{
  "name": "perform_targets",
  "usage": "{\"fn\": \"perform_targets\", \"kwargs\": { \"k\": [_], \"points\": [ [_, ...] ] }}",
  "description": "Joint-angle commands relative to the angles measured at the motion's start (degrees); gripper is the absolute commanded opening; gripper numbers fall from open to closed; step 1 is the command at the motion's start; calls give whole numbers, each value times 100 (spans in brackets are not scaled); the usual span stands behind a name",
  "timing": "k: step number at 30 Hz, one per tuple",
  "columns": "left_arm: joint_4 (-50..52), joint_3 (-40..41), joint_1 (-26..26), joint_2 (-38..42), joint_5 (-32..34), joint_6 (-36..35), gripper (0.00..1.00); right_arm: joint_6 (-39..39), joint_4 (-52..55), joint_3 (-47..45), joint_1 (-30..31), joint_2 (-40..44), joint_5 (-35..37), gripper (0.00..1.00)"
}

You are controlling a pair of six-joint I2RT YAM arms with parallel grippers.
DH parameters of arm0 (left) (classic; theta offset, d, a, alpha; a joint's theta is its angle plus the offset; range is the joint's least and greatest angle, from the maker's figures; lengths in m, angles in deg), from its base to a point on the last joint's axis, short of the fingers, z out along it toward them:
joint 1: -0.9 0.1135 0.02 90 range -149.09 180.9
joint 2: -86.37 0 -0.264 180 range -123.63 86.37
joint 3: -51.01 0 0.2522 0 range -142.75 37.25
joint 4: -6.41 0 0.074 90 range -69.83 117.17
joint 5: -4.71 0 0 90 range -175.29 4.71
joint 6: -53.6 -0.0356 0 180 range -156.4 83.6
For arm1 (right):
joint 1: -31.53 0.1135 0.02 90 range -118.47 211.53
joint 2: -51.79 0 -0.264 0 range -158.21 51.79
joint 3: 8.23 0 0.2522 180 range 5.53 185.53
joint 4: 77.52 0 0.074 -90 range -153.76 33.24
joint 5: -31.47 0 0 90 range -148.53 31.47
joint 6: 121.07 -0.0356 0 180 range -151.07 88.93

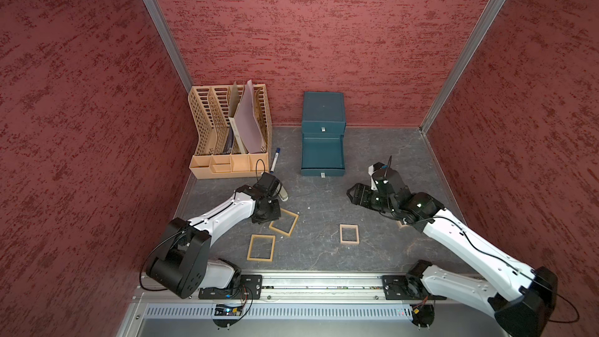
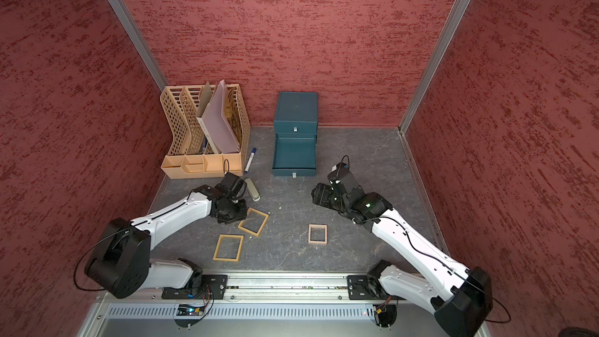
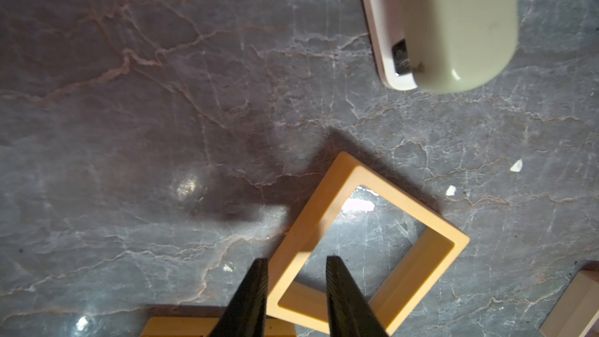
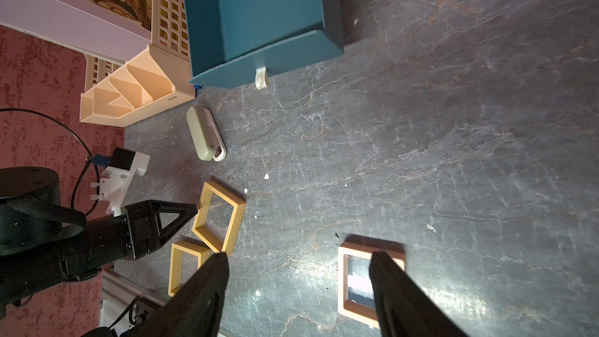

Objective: Place the brooch boxes into the drawer by color
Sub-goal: Pick up the brooch box from the center of the board.

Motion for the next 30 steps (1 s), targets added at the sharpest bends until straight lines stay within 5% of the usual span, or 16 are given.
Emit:
{"fn": "perform_targets", "kwargs": {
  "k": [1,30],
  "points": [
    [-182,76,26,-117,-21,-168,33,-73,-194,-47,51,81,-109,74],
    [-342,200,-50,-323,-150,-364,15,-113,-239,-25,52,55,-135,73]
  ]
}}
